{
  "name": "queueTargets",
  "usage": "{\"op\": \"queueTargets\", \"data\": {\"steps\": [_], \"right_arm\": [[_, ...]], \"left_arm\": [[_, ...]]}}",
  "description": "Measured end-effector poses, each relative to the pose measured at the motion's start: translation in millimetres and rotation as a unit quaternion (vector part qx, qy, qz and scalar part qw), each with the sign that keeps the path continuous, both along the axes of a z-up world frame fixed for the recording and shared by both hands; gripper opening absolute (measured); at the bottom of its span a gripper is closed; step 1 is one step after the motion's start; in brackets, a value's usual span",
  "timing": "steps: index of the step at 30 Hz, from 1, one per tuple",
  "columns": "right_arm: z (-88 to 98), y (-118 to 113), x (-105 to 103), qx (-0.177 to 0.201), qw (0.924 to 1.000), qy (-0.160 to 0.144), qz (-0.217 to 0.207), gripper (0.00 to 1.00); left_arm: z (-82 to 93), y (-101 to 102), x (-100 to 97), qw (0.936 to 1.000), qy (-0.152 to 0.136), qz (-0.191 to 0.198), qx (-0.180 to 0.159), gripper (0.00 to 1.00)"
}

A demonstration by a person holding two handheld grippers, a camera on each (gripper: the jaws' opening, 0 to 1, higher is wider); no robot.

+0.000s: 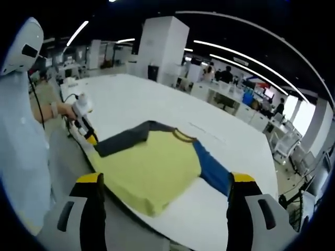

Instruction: Fold the garment on the visible template until the final outline fits inside the template.

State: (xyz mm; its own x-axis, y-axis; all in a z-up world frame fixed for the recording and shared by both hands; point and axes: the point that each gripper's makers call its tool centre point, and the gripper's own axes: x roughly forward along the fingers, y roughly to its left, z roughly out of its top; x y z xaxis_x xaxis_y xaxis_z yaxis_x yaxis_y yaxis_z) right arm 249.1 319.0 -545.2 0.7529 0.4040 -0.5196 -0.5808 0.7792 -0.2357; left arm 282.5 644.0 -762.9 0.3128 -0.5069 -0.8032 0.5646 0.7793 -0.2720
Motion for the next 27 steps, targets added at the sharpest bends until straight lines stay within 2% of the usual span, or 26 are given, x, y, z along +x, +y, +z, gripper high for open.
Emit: {"op": "queueTargets", "data": {"steps": [5, 15, 19, 23, 27], "right_arm": [[-3.3, -4.2, 0.8, -0.008, 1.0, 0.003, -0.005, 0.95], [-3.3, -2.8, -1.4, -0.005, 1.0, 0.001, -0.004, 0.95], [-3.1, -1.7, -1.8, -0.002, 1.0, 0.0, -0.003, 0.95], [-3.0, -1.6, -0.9, -0.004, 1.0, -0.002, -0.003, 0.94], [-1.8, -0.3, -1.4, -0.002, 1.0, -0.004, 0.001, 0.94]], "left_arm": [[-0.4, -1.1, 0.4, 0.9998, -0.003, -0.011, 0.014, 0.13], [-3.0, -2.1, 1.5, 0.9973, -0.017, -0.032, 0.064, 0.11], [-3.1, -6.4, -0.7, 0.9966, -0.018, -0.04, 0.069, 0.11], [-2.8, -3.7, 0.9, 0.9934, -0.032, -0.06, 0.093, 0.09], [-2.5, -1.8, 3.3, 0.9929, -0.026, -0.06, 0.1, 0.09]]}}
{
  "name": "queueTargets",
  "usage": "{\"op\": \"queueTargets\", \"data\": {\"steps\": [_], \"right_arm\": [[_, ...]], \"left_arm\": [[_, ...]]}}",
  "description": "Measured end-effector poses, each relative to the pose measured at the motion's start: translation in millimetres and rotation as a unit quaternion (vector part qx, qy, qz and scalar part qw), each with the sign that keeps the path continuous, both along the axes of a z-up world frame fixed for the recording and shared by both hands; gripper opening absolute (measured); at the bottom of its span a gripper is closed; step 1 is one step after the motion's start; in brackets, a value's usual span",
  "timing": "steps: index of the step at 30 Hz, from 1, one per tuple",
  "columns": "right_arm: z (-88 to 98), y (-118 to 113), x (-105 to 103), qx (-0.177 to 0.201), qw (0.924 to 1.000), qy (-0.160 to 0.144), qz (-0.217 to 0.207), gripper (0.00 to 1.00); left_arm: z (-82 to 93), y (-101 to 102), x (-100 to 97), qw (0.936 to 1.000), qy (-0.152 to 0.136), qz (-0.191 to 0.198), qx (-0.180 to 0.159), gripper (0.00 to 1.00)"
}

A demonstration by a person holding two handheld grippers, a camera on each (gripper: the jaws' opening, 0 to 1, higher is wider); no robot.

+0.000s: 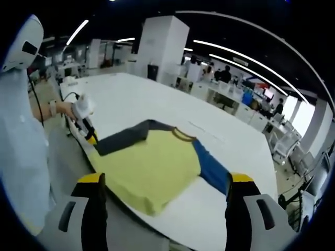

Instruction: Fold the garment on the visible template until the final outline fits inside the template.

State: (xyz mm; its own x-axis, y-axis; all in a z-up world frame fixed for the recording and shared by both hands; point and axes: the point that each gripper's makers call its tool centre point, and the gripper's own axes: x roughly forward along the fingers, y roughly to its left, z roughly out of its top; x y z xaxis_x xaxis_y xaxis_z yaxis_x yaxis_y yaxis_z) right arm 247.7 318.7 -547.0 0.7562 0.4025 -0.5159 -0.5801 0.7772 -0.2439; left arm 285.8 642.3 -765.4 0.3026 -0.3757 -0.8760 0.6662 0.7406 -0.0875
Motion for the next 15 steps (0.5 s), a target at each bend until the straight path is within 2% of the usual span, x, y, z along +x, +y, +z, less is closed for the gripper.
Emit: {"op": "queueTargets", "data": {"steps": [15], "right_arm": [[-1.6, -1.4, -1.5, 0.001, 1.0, 0.001, -0.001, 0.95]], "left_arm": [[-1.2, -0.1, 0.8, 0.9999, -0.002, -0.003, 0.013, 0.06]]}}
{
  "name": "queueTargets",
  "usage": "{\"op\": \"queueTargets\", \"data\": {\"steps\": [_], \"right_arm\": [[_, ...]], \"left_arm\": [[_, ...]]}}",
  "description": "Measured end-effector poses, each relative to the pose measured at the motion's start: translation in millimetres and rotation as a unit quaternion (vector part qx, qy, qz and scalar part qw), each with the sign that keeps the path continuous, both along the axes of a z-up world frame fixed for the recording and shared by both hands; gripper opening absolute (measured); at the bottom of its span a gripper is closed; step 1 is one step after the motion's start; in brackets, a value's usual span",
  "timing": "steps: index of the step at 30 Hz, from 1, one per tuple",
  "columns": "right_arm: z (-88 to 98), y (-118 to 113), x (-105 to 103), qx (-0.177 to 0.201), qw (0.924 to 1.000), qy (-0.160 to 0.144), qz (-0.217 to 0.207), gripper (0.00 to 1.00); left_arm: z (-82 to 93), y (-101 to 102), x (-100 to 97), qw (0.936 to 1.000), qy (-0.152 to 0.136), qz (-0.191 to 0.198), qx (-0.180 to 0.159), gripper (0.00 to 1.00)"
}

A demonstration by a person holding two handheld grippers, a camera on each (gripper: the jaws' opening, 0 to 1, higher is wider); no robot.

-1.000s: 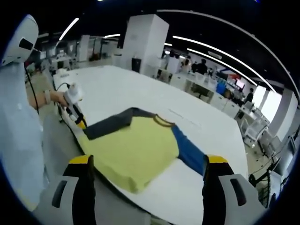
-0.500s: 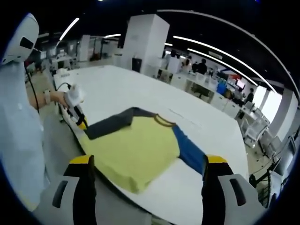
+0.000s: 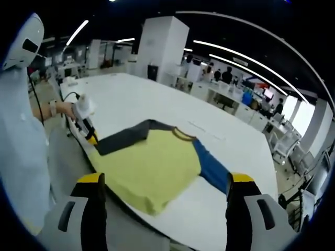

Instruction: Fold the garment on the visible template until the final outline fits inside the template.

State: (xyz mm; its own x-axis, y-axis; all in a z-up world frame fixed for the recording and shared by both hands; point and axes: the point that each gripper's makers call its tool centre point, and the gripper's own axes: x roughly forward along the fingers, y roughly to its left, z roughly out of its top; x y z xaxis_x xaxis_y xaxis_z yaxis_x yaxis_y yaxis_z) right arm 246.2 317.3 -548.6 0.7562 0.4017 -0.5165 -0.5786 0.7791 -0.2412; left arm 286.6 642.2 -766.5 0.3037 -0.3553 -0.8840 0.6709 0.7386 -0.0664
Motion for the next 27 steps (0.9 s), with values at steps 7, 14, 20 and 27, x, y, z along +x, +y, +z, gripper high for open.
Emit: {"op": "queueTargets", "data": {"steps": [7, 14, 20, 27], "right_arm": [[1.0, 0.0, 1.8, 0.002, 1.0, -0.001, 0.001, 0.94], [-1.3, 3.3, 4.3, 0.01, 0.9999, 0.0, 0.0, 0.96], [-1.5, 4.8, 5.1, 0.015, 0.9999, -0.002, -0.002, 0.99], [-1.2, -1.1, 4.6, 0.018, 0.9997, -0.003, -0.014, 1.0]], "left_arm": [[-1.4, -1.6, -1.4, 0.9997, 0.015, 0.003, -0.018, 0.0], [-1.8, -5.2, -4.0, 0.9997, 0.016, -0.003, -0.02, 0.0], [-0.8, -3.5, -2.5, 0.9994, 0.012, -0.014, -0.028, 0.0], [7.6, 7.1, 10.5, 0.9995, 0.003, -0.016, -0.026, 0.0]]}}
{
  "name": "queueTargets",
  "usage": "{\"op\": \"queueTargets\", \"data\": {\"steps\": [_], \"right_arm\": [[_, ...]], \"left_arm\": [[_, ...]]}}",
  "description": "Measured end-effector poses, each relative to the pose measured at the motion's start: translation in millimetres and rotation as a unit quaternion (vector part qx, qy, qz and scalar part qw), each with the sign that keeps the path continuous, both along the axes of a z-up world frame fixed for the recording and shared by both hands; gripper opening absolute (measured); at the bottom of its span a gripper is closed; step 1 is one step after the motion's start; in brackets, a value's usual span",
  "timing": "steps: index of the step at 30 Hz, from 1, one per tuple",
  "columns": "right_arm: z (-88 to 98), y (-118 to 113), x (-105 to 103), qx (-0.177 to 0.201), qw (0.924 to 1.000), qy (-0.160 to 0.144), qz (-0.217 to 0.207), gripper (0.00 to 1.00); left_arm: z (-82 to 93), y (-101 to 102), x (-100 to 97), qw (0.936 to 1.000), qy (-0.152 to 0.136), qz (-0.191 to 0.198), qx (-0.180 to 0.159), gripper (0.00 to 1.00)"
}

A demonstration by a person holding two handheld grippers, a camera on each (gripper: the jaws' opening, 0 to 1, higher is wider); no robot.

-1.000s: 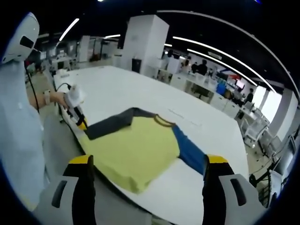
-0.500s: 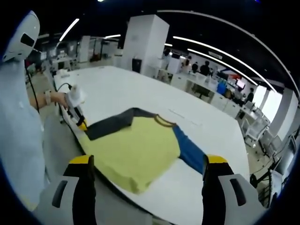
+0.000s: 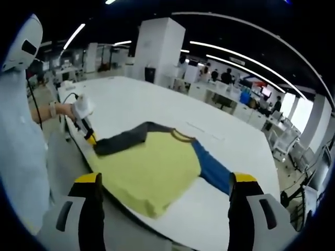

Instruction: Fold the garment on the visible template until the final outline fits inside the template.

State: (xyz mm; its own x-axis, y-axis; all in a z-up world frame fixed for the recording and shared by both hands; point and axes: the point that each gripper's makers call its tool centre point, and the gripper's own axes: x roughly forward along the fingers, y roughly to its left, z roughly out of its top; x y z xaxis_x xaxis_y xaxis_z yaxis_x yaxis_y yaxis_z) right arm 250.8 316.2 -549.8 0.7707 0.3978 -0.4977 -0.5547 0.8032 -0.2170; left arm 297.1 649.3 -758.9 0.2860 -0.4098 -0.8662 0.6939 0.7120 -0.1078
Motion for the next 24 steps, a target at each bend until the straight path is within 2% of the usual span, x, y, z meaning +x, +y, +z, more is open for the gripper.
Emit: {"op": "queueTargets", "data": {"steps": [5, 9, 11, 15, 24], "right_arm": [[-3.9, 0.0, -1.9, 0.001, 1.0, 0.004, -0.004, 1.0], [-2.6, -2.1, -1.9, 0.005, 0.9999, 0.001, -0.01, 1.0], [-2.1, -2.7, -2.0, 0.003, 0.9999, 0.0, -0.011, 1.0], [-1.6, -1.9, -2.6, 0.006, 0.9999, 0.0, -0.011, 1.0], [0.3, -4.5, -3.1, 0.001, 0.9999, -0.002, -0.015, 1.0]], "left_arm": [[-0.5, 0.4, 2.0, 0.9999, -0.008, 0.006, 0.005, 0.0], [2.4, 9.9, 10.4, 0.9998, -0.014, 0.003, 0.014, 0.0], [5.0, 15.8, 16.7, 0.9995, -0.02, 0.004, 0.023, 0.0], [10.9, 20.3, 23.4, 0.9996, -0.021, 0.009, 0.017, 0.0], [24.3, 37.3, 36.3, 0.9987, -0.038, 0.019, 0.028, 0.0]]}}
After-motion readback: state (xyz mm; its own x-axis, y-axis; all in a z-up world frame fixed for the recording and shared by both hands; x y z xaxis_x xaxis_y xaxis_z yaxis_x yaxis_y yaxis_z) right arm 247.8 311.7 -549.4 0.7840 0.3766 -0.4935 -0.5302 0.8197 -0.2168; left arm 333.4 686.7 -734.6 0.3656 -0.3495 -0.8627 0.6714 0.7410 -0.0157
